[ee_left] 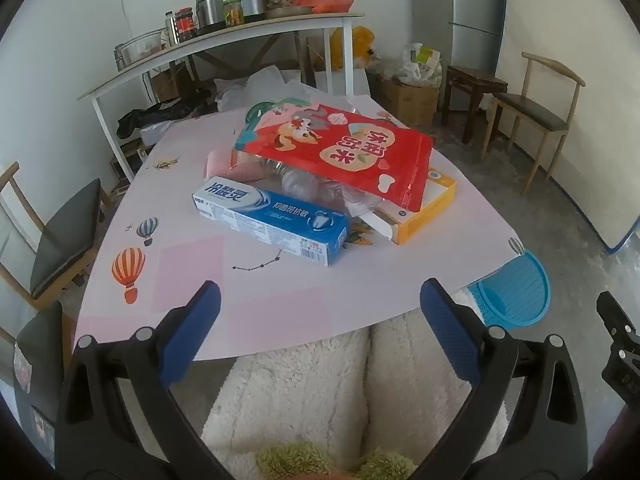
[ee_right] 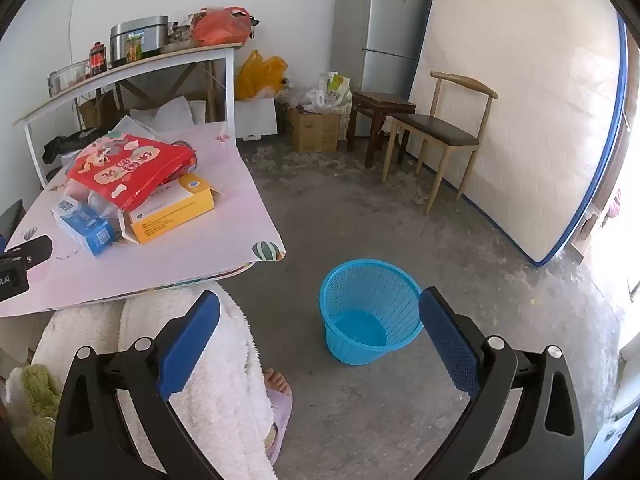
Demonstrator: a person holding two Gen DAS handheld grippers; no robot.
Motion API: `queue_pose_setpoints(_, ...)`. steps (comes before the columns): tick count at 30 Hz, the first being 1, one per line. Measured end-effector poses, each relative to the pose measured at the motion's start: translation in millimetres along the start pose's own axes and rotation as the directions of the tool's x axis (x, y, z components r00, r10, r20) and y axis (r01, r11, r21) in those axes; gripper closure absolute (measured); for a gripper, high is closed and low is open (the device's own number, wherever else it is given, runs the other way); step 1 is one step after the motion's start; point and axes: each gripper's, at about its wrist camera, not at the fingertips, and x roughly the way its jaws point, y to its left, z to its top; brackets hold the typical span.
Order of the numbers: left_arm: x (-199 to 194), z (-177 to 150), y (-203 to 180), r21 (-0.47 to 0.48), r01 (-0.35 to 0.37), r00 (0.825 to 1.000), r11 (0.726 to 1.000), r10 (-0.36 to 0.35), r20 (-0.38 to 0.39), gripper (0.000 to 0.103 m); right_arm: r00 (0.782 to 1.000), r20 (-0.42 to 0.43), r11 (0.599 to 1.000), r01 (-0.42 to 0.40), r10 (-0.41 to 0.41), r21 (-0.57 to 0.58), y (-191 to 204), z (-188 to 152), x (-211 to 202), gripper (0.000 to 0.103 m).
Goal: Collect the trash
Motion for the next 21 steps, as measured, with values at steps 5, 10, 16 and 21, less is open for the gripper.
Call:
queue_pose_setpoints(5,2.4,1.5,-0.1,-0.003,0.0,1.0,1.0,0.0,-0.015,0.007,1.0,0.002,1.0,0.0,0.0,0.003,-1.1,0.0,-0.9,0.006)
queue_pose_setpoints(10,2.8,3.1,-1.6,-0.018,0.005,1.0,1.0,-0.005,-0.006,0.007,1.0,0.006,1.0,-0.009,0.009,0.009,-4.1,0.0,-1.3,0.006)
queue_pose_setpoints(16,5.1,2.6,-7.0,-0.005,0.0,1.0,1.0,0.0,-0.007,0.007,1.0,0.017,1.0,-0.014,0.014,-0.01,-6.5,1.4,-1.5,0.006)
queue_pose_setpoints(21,8.3,4.4,-1.9,-0.006,0.0,1.0,1.0,0.0,-0.02,0.007,1.0,0.003,1.0,-0.019,0.019,0.001,-4.3,2.3,-0.3,0.006)
